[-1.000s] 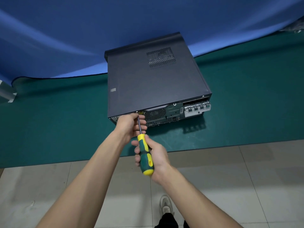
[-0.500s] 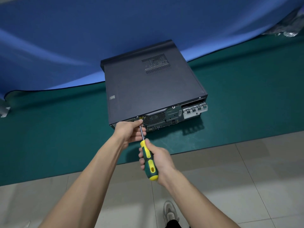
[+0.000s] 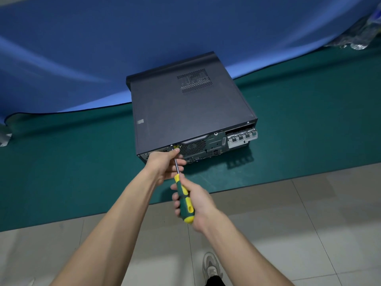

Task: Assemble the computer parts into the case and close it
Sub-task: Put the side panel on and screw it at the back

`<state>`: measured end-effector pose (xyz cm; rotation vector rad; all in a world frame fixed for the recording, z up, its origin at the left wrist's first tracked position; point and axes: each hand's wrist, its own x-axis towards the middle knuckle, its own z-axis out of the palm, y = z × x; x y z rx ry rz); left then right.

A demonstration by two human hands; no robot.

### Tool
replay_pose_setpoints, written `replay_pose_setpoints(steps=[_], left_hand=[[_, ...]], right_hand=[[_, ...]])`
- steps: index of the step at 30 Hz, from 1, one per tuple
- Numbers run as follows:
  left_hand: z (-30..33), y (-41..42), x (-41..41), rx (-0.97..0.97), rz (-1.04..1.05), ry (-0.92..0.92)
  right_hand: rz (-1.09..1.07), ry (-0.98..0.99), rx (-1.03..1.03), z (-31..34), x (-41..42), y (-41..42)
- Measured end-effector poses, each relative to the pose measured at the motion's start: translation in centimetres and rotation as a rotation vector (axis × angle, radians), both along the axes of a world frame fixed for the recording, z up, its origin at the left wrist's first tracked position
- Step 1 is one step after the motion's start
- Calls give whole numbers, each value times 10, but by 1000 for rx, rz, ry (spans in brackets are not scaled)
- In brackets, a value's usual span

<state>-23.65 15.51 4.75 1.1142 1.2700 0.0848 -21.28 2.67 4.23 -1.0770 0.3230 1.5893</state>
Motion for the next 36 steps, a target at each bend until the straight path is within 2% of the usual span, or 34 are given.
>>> replay_pose_setpoints(steps=[2, 3, 7, 10, 11, 12, 15, 16, 18, 20, 23, 24, 25, 26, 29, 30, 31, 33, 35, 36], left_hand=[[3, 1, -2, -117, -86, -17], [4, 2, -2, -132, -115, -6], [10, 5, 0, -61, -149, 95], [11, 5, 1, 14, -183, 191], [10, 6, 1, 39, -179, 201], [9, 5, 1, 59, -165, 197], [7, 1, -2, 53, -99, 110], [6, -2, -3, 18, -71, 65], [5, -8, -2, -57, -23, -9], [3, -14, 0, -72, 13, -36], [2, -19, 5, -78, 73, -58], [1, -20, 5, -83, 89, -68], [1, -21, 6, -86, 99, -79], [1, -22, 6, -89, 105, -92], [1, -22, 4, -138, 106, -125], [1, -22, 3, -153, 102, -126], [2, -22, 3, -166, 100, -126], [3, -22, 5, -177, 105, -121], [4, -22, 6, -171, 107, -114], [4, -21, 7, -169, 108, -108]], right_hand=[[-20, 205, 103, 1, 9, -4], [3, 211, 123, 0, 11, -6], [121, -65, 35, 0, 9, -10], [67, -401, -113, -5, -4, -7], [27, -426, -142, -6, -7, -4], [-17, -351, -135, -6, -8, -2], [-159, 221, 30, 3, -9, -1], [-181, 331, 76, 4, -8, -2], [-158, 342, 98, 3, -8, -5], [-61, 128, 33, 4, -6, -7], [68, -479, -198, -5, -11, -4], [86, -619, -257, -8, -13, -3], [72, -629, -260, -9, -14, -2], [18, -495, -209, -10, -13, -2], [-138, 290, 46, -2, -7, -8], [-147, 393, 97, -3, -4, -11], [-148, 397, 124, -2, -3, -13], [-60, 142, 82, -4, -4, -14], [33, -311, -41, -8, -9, -8], [33, -442, -98, -10, -10, -6]])
